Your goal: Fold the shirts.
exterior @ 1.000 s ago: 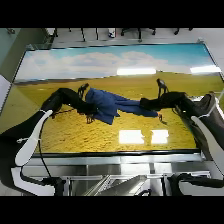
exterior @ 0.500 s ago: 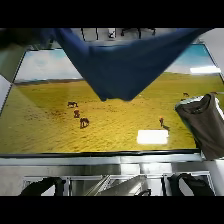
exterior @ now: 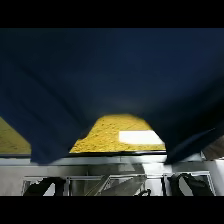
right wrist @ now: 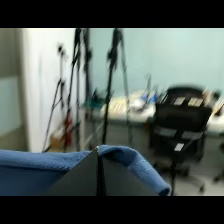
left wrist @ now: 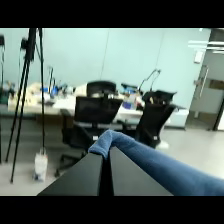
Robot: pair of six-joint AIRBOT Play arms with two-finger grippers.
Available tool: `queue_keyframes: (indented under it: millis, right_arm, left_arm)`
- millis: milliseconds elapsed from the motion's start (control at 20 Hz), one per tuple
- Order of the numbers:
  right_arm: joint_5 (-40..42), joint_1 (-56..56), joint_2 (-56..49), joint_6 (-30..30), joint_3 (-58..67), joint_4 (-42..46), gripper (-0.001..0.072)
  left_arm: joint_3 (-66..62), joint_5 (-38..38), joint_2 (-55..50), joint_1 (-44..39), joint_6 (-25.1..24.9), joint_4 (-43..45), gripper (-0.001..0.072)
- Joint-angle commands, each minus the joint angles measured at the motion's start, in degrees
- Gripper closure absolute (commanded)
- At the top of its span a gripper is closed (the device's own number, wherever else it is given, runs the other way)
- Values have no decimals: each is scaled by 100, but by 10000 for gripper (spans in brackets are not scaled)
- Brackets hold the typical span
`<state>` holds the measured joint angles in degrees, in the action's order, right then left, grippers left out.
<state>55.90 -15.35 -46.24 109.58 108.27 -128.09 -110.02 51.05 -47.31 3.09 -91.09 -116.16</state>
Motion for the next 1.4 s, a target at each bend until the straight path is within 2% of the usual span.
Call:
queue_keyframes:
  millis: [0,100,200,400,500,700,850,900,950,1000,1050,1150,1250,1350]
  right_arm:
    - [964,321,-990,105,-240,-437,699]
    - [866,697,-1574,105,-726,-330,699]
    - [415,1019,-2192,101,-1318,-57,699]
    - [-426,1185,-3703,101,-1930,92,699]
    - [-662,1196,-4618,98,-1932,-22,699]
    - [-1628,1196,-5775,4,-1886,-466,698]
    - [-1952,1224,-5914,-138,-1823,-459,692]
    - [-1864,1220,-5877,-140,-1779,-452,578]
    - [-1696,1178,-5803,-140,-1733,-435,373]
    - [-1423,1095,-5663,-142,-1707,-396,325]
    - [-1110,979,-5488,-142,-1698,-339,325]
    - [-190,597,-5027,-212,-1700,-35,328]
    - [1093,79,-4559,-203,-1707,269,381]
    - [2037,-485,-4061,-186,-1974,708,392]
  left_arm:
    - [343,-2,-815,-354,-240,-227,694]
    - [330,-9,-1792,-881,-496,-20,694]
    - [98,50,-2977,-1211,-492,284,694]
    - [-833,286,-5541,-1169,-496,251,694]
    - [-955,160,-6402,-1130,-494,251,694]
    - [-551,-717,-6988,-1054,-494,212,694]
    - [-702,-728,-7023,-1045,-494,212,693]
    - [-798,-601,-7016,-1045,-492,205,693]
    - [-846,-474,-6946,-1036,-492,208,505]
    - [-841,-382,-6828,-990,-490,205,87]
    - [-844,-201,-6679,-951,-461,192,15]
    - [-841,426,-6245,-695,-459,212,15]
    - [-809,1370,-5766,-289,-466,208,16]
    - [-378,2214,-5217,208,-535,195,16]
